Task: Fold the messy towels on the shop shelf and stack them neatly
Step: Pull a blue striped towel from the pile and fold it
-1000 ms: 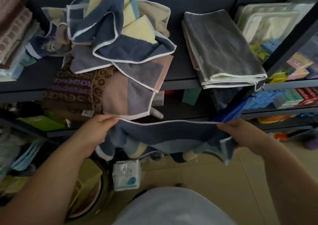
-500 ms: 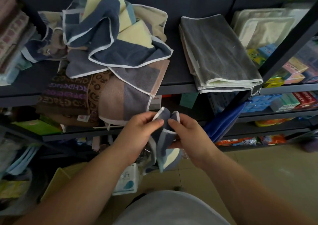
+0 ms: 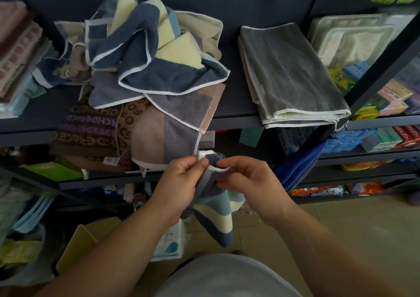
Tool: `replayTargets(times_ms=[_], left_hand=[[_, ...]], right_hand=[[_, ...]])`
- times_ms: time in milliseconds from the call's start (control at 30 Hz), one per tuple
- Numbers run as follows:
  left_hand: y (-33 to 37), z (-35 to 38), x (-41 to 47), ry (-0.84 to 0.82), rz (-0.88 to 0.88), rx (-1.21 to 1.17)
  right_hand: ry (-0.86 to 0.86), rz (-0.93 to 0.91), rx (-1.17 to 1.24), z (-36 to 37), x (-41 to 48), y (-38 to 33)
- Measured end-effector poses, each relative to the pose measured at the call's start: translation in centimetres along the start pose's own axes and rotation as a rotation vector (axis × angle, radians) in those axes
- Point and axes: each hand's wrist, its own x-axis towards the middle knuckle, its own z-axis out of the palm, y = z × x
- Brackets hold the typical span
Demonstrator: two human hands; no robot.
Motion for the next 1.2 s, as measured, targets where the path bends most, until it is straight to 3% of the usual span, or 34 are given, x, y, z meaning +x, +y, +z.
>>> replayTargets(times_ms=[100,200,400,833,1033,1200], left_hand=[[0.1,-0.2,0.0,-0.029,0.043,0.049],[0.2,-0.6,-0.1,-0.093,0.063,0.078],[0.7,-0.7,-0.5,-0.143,0.046,0.019],[1.3,0.5,-0.9,-0.138,0.188,0.006],[0.6,0.8,-0.2,-0.050,0.277,0.126],[1.7,-0.1,0.5,0.062,0.349,-0.050]], right_hand=[[-0.027,-0.106,-0.253,-0.8,-0.1,-0.1],[-0.021,-0.184,-0.356,-1.3,-0.1,-0.8],[0.064,-0.349,-0.447,-0.9,0.1,-1.3],[0.244,-0.425,-0.519,-0.7,0.6,-0.5],[0.250,-0.535,-0.645,-1.2,1.4,-0.3],[0.101,-0.522,-0.837,-3.7,2.7,1.2]])
